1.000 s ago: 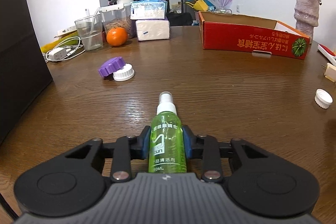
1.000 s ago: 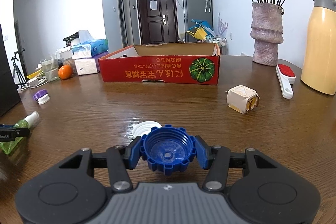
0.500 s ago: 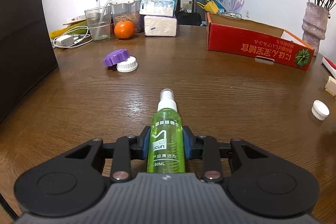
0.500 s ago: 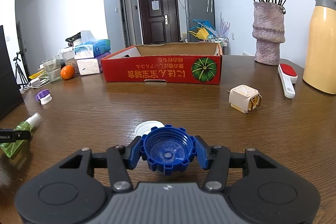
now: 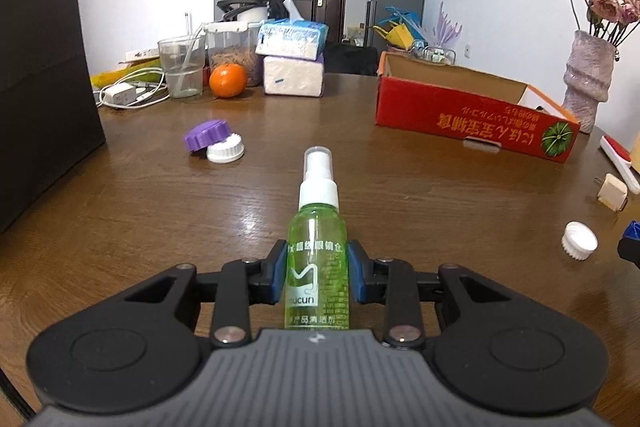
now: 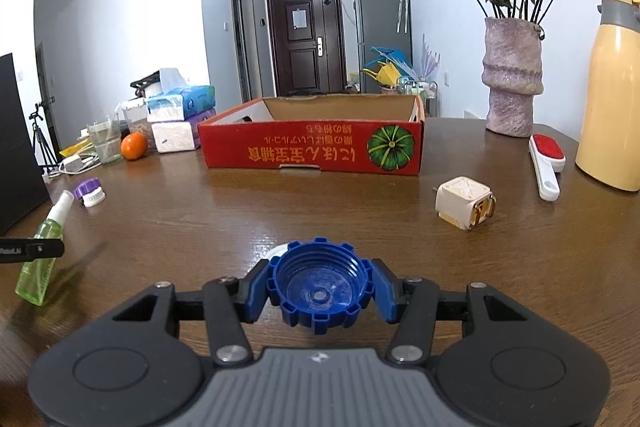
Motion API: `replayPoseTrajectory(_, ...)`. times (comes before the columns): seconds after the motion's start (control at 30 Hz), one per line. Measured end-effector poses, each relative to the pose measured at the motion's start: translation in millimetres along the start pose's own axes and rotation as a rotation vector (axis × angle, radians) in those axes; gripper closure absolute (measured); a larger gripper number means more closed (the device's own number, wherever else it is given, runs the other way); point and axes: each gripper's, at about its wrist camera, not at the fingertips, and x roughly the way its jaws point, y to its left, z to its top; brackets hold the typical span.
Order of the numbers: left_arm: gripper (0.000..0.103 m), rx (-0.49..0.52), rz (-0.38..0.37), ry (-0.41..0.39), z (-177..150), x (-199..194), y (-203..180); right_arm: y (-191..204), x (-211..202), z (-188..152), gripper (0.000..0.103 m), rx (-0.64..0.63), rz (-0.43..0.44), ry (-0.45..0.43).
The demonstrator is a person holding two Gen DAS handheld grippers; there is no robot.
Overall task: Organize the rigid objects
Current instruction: 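Carry the green spray bottle and blue cap over the cardboard box with both grippers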
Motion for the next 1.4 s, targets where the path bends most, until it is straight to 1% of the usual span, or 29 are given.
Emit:
replayPoseTrajectory(0.33,0.072,-0.005,-0.033,-0.054,17.3,-19.1,-19.6,-2.8,-17.5,15.9,0.051,0.004,0.004,-0.057)
replayPoseTrajectory(0.67,0.072,-0.007,-0.068,-0.122,46.9,-34.0,-46.8,-4.2,-21.9,39.4,0.051,0.013,0.023,-0.113)
replayPoseTrajectory(0.93,0.072,-0.019,-0.079,-0.158,73.2,-28.0,-66.6,-7.9,-8.7,65.0,0.051,0.024,0.04,-0.148)
replayPoseTrajectory(1.2,0.072,-0.054,-0.08,-0.215,108.1,-20.1,-78.5,-13.0,7.9,100.9,0.051,0.037,0.056,-0.197)
replayPoseTrajectory(1.4,0.072,-0.075,-0.084,-0.233,130.8,-4.3,-87.1,-14.6,23.8,123.3,0.051,0.049,0.062,-0.232)
